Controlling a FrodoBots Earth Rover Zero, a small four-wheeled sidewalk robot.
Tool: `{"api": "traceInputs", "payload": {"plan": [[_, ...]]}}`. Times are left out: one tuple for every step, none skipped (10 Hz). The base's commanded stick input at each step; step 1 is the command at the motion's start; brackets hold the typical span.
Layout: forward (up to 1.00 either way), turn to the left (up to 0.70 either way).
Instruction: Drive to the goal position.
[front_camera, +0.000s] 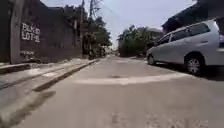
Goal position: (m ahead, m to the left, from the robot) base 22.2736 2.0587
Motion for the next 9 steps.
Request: {"api": "traceInputs", "payload": {"plan": [[1.0,0.02],[1.0,0.02],[1.0,0.02],[1.0,0.02],[1.0,0.02],[1.0,0.02],[1.0,0.02],[1.0,0.02],[1.0,0.02]]}}
